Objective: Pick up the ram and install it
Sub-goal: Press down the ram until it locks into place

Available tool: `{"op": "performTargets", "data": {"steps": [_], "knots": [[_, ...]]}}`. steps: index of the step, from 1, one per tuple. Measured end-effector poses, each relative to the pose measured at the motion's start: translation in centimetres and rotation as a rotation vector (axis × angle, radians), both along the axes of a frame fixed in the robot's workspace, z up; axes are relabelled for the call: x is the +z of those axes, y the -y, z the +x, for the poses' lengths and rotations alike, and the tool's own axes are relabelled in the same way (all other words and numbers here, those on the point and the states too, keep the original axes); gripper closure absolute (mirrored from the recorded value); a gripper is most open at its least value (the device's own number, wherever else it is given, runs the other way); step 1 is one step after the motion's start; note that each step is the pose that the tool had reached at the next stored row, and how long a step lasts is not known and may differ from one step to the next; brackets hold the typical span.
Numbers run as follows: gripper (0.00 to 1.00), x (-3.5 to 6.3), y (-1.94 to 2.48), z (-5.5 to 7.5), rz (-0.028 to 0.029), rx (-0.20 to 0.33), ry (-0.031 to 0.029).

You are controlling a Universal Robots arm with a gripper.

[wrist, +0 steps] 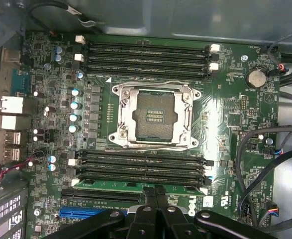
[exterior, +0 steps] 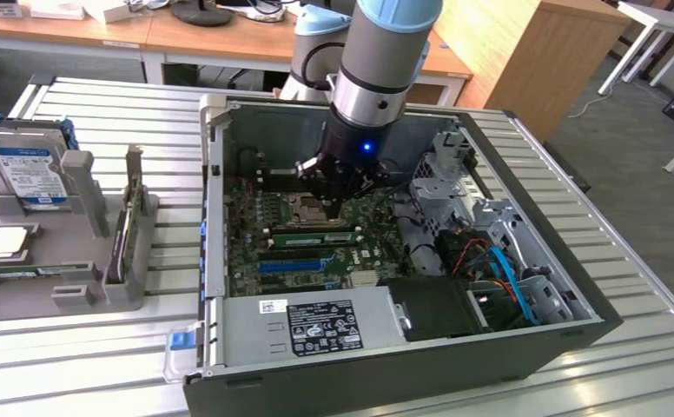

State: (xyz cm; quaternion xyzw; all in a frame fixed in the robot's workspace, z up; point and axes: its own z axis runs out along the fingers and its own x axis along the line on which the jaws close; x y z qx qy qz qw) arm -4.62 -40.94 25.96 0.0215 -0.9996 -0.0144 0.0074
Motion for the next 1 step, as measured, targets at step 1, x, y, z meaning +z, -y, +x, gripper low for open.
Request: {"op": "performTargets", "data": {"steps": [1], "knots": [[0.90, 0.00, 0.00, 0.00, -0.0001, 0.000, 0.0000]]}}
